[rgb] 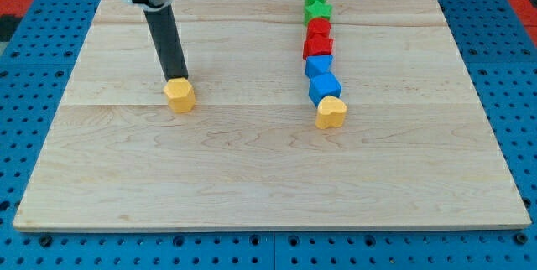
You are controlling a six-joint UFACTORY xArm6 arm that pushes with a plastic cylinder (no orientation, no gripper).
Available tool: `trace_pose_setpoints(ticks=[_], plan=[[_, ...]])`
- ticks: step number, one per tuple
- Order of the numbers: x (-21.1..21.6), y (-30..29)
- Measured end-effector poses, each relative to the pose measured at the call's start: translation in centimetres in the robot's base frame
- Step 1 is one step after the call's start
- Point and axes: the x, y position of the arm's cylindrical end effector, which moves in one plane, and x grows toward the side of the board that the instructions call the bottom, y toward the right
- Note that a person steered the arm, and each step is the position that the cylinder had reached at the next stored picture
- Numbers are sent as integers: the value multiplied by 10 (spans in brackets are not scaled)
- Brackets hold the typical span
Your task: Move the yellow hexagon closer to the yellow heart
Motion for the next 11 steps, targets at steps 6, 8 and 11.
trace_pose_setpoints(ticks=[6, 8, 11], plan=[[71, 62], [101, 54], [137, 57]])
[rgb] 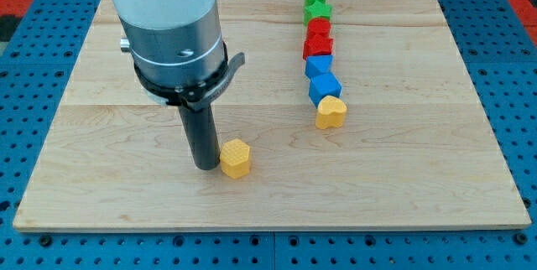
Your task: Move the yellow hexagon closer to the yellow heart
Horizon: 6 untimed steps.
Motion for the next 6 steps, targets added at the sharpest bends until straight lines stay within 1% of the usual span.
trace_pose_setpoints(ticks=[1, 2, 4, 6], plan=[[20, 2], [22, 6], [-6, 15], [-8, 56]])
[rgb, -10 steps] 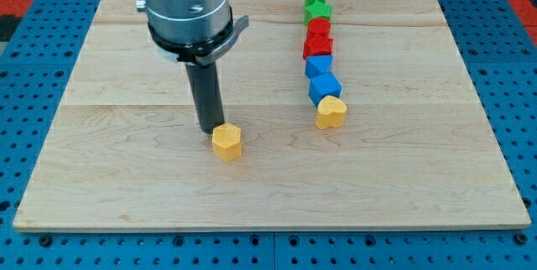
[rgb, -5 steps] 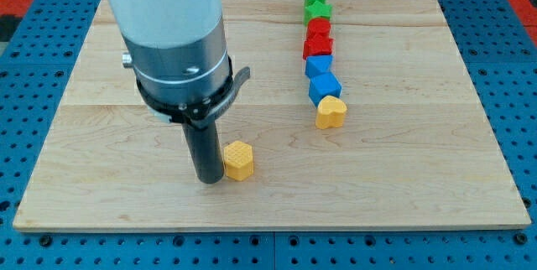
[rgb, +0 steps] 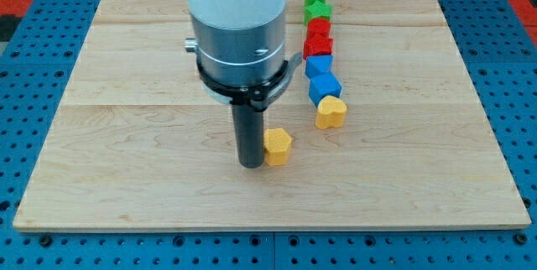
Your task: Move the yellow hexagon closer to the yellow heart
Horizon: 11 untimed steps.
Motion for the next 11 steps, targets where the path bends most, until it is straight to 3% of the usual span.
trace_pose_setpoints(ticks=[2, 11], plan=[[-15, 42], [-33, 41]])
